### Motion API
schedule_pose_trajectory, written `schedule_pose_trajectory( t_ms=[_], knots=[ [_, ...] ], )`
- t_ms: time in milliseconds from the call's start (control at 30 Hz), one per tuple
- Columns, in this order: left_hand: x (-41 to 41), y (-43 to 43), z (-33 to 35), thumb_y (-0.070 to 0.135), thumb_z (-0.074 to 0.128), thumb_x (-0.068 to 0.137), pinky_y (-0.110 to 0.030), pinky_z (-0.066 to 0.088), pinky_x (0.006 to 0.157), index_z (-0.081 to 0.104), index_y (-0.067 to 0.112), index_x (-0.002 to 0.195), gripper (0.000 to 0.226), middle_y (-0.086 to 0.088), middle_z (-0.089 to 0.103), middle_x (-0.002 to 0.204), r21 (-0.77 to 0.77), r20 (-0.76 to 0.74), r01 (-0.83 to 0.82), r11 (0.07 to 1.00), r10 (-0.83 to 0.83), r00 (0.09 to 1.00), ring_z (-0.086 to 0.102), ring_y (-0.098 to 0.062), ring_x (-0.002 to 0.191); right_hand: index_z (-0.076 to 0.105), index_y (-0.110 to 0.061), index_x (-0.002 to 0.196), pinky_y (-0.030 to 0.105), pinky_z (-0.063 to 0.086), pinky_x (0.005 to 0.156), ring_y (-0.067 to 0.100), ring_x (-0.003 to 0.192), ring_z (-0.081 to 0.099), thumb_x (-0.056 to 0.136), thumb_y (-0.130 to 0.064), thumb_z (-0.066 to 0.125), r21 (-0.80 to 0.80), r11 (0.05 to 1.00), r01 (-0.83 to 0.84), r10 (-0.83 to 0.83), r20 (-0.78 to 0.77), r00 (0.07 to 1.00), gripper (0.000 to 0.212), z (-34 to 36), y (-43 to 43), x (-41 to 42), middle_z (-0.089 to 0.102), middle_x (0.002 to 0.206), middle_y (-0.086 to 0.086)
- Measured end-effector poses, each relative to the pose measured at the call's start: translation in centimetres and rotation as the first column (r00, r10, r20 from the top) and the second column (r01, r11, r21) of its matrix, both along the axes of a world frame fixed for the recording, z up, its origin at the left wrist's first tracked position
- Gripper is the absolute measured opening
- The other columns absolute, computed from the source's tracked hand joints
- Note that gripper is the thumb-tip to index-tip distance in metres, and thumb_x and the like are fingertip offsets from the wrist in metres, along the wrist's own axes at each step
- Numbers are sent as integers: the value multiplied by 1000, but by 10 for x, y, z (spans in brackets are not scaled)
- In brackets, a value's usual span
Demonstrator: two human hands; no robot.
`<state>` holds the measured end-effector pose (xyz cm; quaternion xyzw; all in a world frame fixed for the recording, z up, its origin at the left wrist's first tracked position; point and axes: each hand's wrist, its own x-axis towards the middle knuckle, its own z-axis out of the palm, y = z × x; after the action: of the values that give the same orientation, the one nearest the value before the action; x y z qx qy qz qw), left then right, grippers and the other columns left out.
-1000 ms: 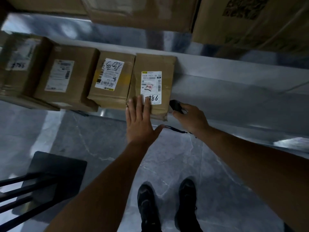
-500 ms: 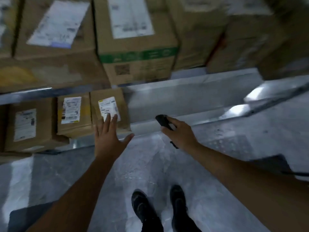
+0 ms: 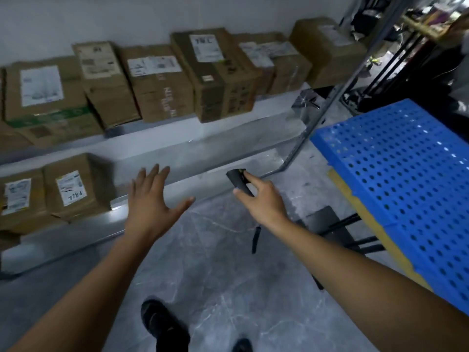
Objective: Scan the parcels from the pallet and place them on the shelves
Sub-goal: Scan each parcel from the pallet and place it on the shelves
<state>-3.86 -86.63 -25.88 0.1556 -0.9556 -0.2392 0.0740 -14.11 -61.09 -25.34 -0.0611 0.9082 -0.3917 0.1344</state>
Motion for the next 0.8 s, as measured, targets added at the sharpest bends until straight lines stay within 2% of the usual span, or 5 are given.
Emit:
schedule_pose_trajectory(
  t_ms=[167, 300, 500, 633, 800],
  knots=[
    [-22, 94, 38, 85, 41, 79, -52, 4, 127, 25, 25, 161, 103, -6, 18, 170, 16, 32, 41, 999, -42, 999, 7, -28, 158, 48, -37, 147, 43, 52, 95, 27, 121, 56, 88, -57, 66, -1, 1000, 14, -14, -51, 999, 65, 46, 94, -8, 55, 136, 7],
    [-45, 140, 37, 84, 41, 83, -50, 4, 128, 24, 26, 161, 99, -3, 17, 170, -13, 16, 80, 997, -79, 997, 8, -25, 158, 48, -40, 146, 44, 54, 91, 27, 115, 59, 88, -59, 64, 8, 996, 86, -86, -54, 995, 63, 44, 130, -26, 54, 131, 5],
    [-105, 166, -1, 84, 37, 83, -45, 0, 128, 21, 27, 162, 99, -1, 15, 171, -14, 57, 69, 998, -68, 996, 4, -21, 158, 46, -43, 146, 43, 53, 90, 29, 113, 57, 89, -60, 61, 53, 992, 111, -110, -20, 994, 62, 0, 133, -86, 52, 127, 7],
    [-161, 166, -38, 77, 48, 88, -42, -2, 128, 18, 26, 163, 95, 1, 13, 171, -11, 110, 71, 997, -69, 992, 3, -19, 158, 43, -46, 147, 45, 54, 89, 31, 113, 57, 90, -59, 60, 120, 992, 38, -41, 19, 999, 60, -40, 125, -141, 53, 125, 9],
    [-231, 158, -87, 84, 34, 83, -42, -2, 128, 16, 28, 163, 100, -1, 11, 171, -26, 131, 46, 999, -42, 990, 2, -22, 158, 38, -48, 148, 46, 53, 90, 33, 113, 55, 91, -59, 58, 159, 986, -45, 40, 34, 999, 61, -91, 108, -219, 51, 120, 10]
  ],
)
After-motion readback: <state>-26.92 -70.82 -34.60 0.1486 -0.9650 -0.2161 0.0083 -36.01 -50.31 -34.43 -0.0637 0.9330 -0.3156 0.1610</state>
